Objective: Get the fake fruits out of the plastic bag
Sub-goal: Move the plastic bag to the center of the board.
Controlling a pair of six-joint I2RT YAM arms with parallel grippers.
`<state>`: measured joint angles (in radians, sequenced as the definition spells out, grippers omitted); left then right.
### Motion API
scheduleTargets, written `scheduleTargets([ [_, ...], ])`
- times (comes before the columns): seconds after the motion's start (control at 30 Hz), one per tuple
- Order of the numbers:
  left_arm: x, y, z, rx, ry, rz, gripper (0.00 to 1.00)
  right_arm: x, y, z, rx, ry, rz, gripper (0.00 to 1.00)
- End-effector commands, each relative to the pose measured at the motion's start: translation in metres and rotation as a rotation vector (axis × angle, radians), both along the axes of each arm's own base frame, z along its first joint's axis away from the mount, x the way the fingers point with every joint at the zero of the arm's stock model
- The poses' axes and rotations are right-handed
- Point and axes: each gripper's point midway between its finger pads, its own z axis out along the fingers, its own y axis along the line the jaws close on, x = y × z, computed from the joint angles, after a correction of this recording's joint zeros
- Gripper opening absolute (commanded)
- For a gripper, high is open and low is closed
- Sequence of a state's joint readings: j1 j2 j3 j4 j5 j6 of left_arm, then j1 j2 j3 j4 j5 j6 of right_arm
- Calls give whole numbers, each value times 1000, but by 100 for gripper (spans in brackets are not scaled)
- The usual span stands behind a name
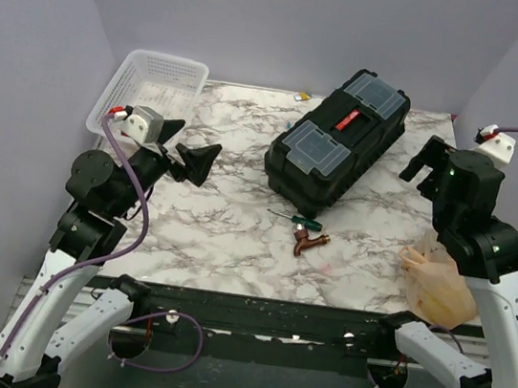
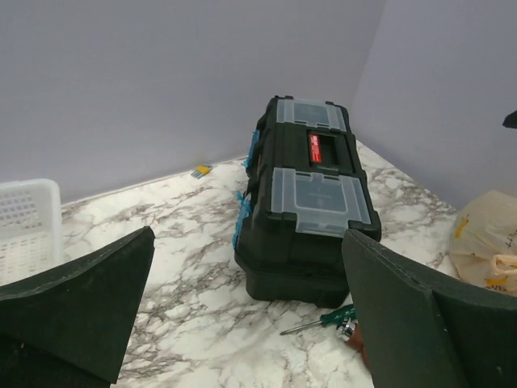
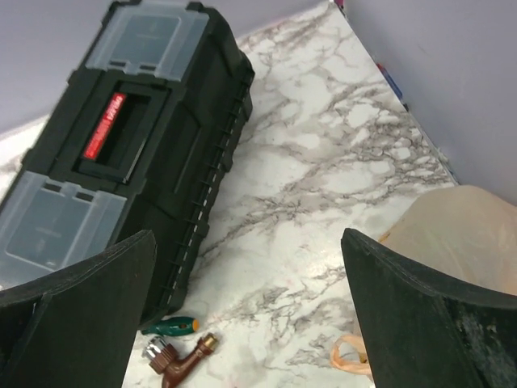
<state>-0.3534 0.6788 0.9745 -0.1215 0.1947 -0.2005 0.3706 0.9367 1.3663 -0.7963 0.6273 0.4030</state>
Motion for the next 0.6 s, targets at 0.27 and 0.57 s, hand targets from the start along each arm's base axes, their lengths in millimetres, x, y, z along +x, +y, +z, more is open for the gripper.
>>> scheduleTargets([
  [0.27, -15, -32, 0, 9, 35, -136, 99, 1, 2, -74, -62, 250, -9, 100],
  [0.57, -13, -34, -4, 9, 50, -133, 99, -12, -40, -110, -88, 243, -322, 100],
])
